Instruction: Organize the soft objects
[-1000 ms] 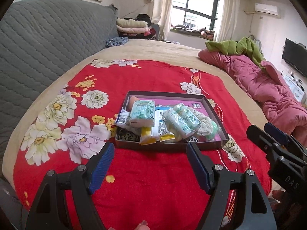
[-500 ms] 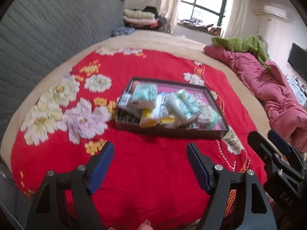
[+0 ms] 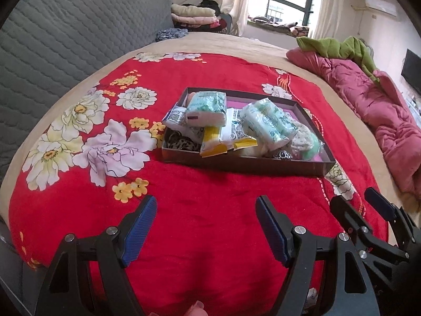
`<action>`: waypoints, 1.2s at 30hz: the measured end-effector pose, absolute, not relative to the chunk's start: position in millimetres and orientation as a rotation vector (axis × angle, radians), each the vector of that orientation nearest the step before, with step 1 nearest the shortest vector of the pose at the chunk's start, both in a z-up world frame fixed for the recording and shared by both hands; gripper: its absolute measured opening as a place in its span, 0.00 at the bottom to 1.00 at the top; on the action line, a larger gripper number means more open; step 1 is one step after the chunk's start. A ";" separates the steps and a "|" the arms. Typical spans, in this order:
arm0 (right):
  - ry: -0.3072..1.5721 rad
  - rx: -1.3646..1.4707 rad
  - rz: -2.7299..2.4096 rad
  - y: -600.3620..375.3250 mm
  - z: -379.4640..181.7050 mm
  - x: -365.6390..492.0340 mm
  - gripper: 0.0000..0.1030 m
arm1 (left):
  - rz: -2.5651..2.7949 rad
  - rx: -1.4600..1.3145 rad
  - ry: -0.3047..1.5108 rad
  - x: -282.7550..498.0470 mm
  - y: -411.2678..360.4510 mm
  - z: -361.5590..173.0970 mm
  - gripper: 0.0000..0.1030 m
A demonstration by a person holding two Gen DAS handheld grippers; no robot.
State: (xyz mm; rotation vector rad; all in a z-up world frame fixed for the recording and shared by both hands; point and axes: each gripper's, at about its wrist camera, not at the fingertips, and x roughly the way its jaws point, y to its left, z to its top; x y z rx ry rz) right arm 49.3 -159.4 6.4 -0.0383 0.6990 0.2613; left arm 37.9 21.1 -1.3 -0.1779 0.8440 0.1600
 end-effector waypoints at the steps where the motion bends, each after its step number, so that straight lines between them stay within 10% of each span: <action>1: 0.700 -0.046 0.260 -158.8 4.0 49.6 0.77 | 0.155 -0.177 0.845 38.3 20.1 -2.3 0.76; 36: 0.777 -0.076 0.243 -157.6 -26.0 56.9 0.77 | 0.162 -0.171 0.886 44.2 18.4 -22.3 0.76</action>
